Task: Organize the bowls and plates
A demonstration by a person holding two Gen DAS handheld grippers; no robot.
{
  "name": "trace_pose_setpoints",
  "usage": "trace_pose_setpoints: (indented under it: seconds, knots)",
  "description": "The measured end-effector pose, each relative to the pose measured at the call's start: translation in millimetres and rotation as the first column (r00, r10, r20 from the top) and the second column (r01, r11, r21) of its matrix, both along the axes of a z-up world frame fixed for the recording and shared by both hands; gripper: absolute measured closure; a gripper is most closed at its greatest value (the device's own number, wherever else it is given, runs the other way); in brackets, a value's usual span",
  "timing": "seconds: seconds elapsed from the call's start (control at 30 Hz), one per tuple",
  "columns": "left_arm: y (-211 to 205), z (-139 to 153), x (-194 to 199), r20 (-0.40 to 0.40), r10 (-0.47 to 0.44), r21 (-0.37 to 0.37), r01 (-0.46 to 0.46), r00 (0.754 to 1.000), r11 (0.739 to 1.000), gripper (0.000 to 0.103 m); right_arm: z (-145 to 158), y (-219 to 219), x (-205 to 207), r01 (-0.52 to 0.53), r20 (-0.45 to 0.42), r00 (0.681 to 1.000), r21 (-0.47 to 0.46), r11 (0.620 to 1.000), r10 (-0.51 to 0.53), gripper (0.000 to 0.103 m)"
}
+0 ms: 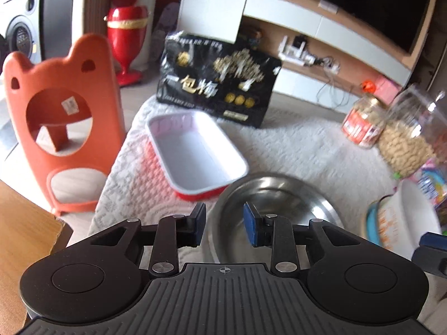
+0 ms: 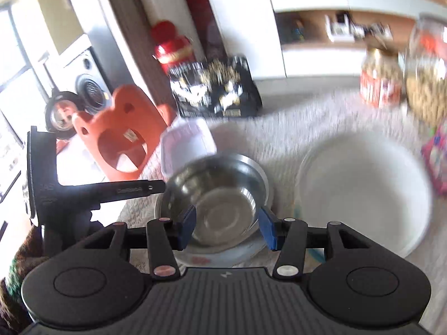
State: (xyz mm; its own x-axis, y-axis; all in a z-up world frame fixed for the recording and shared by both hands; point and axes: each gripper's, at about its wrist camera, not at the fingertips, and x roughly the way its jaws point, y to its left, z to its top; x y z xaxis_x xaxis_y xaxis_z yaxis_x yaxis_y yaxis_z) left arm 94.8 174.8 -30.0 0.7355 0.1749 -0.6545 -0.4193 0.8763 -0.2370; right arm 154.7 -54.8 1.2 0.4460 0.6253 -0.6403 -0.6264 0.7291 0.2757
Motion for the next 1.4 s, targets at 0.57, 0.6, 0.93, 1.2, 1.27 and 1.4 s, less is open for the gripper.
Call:
trace_pose_setpoints:
  seconds: [0.57, 0.6, 0.93, 1.2, 1.27, 1.4]
  knots:
    - [-143, 77, 114, -0.032, -0.445, 0.101, 0.446, 0.895, 0.889, 0.09, -17, -123, 146, 0.142, 0.022, 0.989, 0.072, 0.987, -0.144, 0.029]
    - [-147, 73, 118, -0.068, -0.434, 0.125, 0.44, 0.898, 0.889, 0.09, -26, -127, 150, 0.147, -0.005, 0.989, 0.072, 0.986, -0.147, 0.03]
    - [-155, 32, 139, -0.321, -0.37, 0.1, 0.419, 0.872, 0.902, 0.086, -59, -127, 155, 0.131, -0.174, 0.977, 0.011, 0.991, -0.127, 0.03]
    - [-160, 10, 143, -0.403, -0.353, 0.073, 0.414, 0.845, 0.907, 0.08, -96, -107, 154, 0.082, -0.244, 0.963, -0.146, 0.986, -0.116, 0.045]
    - [-162, 9, 146, -0.411, -0.35, 0.082, 0.416, 0.842, 0.906, 0.074, -107, -103, 158, 0.07, -0.28, 0.953, -0.165, 0.984, -0.114, 0.046]
    - [-164, 8, 152, -0.418, -0.383, 0.043, 0.439, 0.824, 0.898, 0.076, -109, -110, 167, 0.08, -0.311, 0.943, -0.14, 0.987, -0.121, 0.046]
